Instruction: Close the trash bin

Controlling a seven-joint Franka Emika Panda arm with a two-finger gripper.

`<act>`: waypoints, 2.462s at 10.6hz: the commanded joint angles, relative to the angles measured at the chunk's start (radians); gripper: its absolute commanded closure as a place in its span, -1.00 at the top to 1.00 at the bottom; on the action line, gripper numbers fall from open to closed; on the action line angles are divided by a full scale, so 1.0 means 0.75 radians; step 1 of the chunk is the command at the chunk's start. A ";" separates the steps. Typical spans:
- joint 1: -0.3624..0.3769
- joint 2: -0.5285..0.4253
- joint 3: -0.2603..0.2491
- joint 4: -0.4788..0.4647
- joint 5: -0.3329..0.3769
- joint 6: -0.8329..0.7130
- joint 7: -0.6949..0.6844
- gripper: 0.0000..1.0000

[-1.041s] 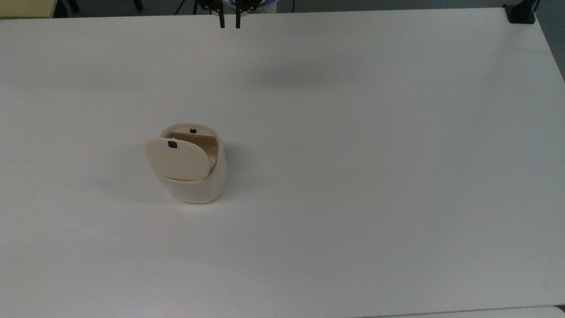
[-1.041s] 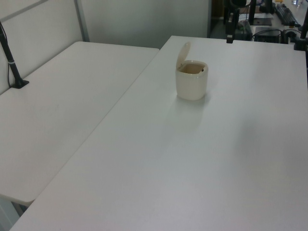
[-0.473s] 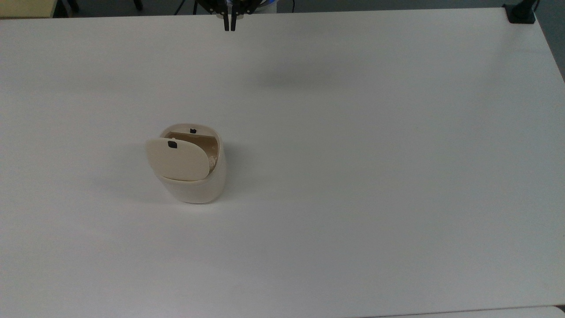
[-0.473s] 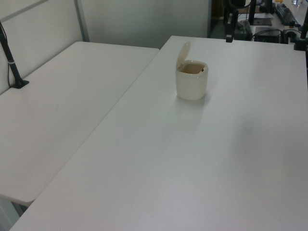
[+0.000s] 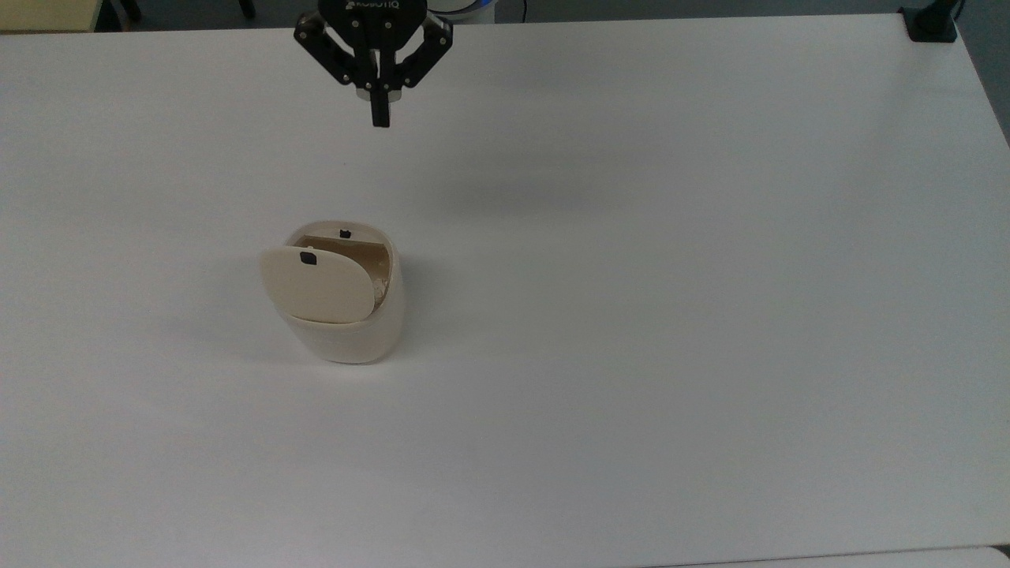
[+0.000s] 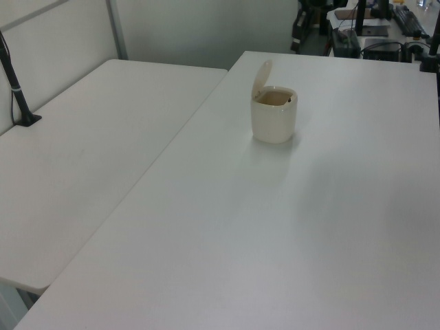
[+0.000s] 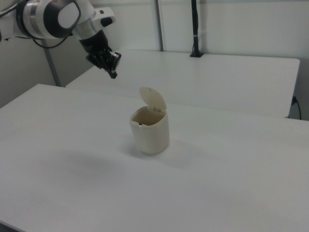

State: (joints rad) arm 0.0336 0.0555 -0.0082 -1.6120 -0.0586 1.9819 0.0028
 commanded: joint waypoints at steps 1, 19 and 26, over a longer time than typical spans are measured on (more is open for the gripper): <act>-0.043 0.079 -0.005 0.026 0.000 0.255 -0.006 -1.00; -0.127 0.288 -0.005 -0.010 -0.030 0.217 -0.020 -1.00; -0.123 0.356 -0.001 -0.049 -0.075 0.194 -0.012 -1.00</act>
State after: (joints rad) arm -0.0656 0.3232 -0.0068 -1.6415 -0.1020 2.1367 0.0020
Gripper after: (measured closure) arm 0.991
